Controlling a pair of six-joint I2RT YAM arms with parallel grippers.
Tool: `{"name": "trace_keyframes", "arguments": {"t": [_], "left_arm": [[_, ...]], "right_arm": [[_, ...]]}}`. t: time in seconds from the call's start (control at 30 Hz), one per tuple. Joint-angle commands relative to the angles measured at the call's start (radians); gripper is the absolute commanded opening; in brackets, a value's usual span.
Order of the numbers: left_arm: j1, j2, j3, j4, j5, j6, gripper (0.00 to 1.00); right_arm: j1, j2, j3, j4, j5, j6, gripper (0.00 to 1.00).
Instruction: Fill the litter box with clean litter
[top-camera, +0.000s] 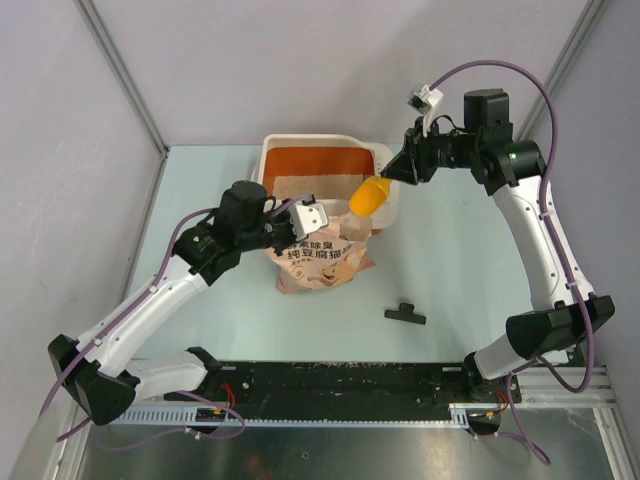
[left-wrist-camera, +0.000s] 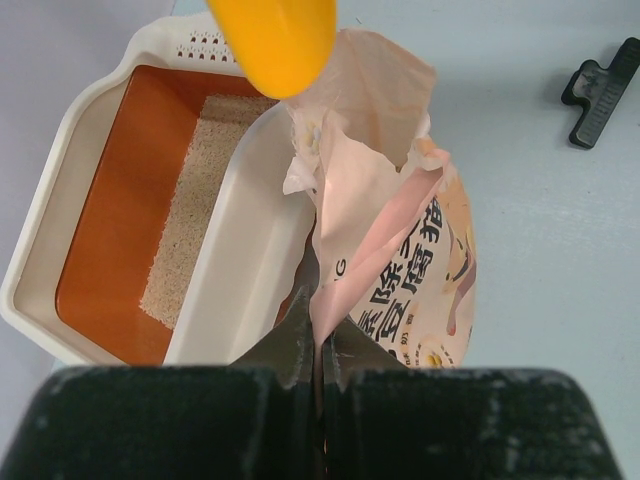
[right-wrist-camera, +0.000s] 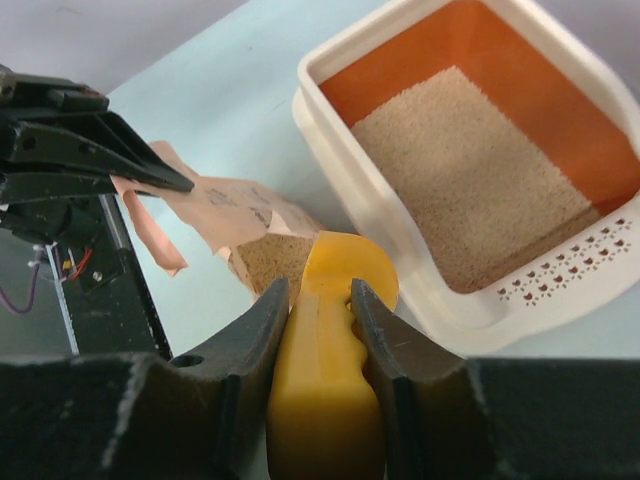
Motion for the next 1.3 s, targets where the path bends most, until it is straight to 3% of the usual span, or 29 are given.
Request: {"name": "trace_keyframes", "arguments": {"t": [0.0,0.3,0.4,0.47,0.53,0.63,0.9,1.27], "left_arm": [[0.003,-0.019,0.021,0.065,0.027,-0.031,0.00],[0.005,-0.019,0.022,0.067,0.035,-0.033,0.00],[0.005,-0.016,0.030,0.068,0.039,-0.033,0.00],[0.005,-0.016,0.034,0.067,0.044,-0.035,0.00],[0.003,-0.016,0.036,0.067,0.049,-0.041,0.00],[0.005,-0.019,0.034,0.068,0.056,-0.045,0.00],[0.003,0.013,0.063,0.082,0.095,-0.057,0.00],[0.003,0.028,0.094,0.093,0.092,-0.059,0.00]], "right_arm": [[0.010,-0.012,-0.024,-0.026,-0.029,-0.034,0.00],[0.057,-0.029,-0.058,-0.050,0.007,-0.086,0.00],[0.117,-0.030,-0.113,-0.037,0.148,-0.091,0.00],[0.167,-0.047,-0.201,0.064,0.349,-0.039,0.00],[0.188,-0.056,-0.269,0.178,0.519,0.118,0.00],[0.197,-0.061,-0.307,0.264,0.612,0.339,0.00],[0.244,-0.009,-0.408,0.299,0.664,0.483,0.00],[0.281,0.047,-0.523,0.411,0.693,0.494,0.00]]}}
